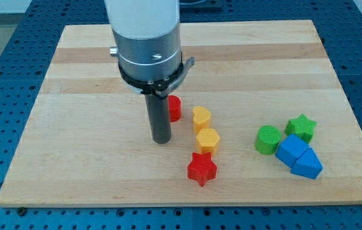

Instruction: Adjust the red circle and the yellow heart to form a vertical line

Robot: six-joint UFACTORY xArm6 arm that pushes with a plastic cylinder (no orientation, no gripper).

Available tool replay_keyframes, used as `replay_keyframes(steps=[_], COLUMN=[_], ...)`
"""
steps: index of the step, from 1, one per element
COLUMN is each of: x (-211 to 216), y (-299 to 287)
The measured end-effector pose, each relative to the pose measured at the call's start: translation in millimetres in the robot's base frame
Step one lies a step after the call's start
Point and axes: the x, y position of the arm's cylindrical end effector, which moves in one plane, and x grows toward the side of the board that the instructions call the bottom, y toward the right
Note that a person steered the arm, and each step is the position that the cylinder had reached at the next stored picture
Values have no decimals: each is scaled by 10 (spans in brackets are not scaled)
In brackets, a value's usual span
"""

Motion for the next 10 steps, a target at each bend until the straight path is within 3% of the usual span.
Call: replay_keyframes(steps=[3, 8, 10], x=[-503, -732, -689], y=[-181, 255, 163])
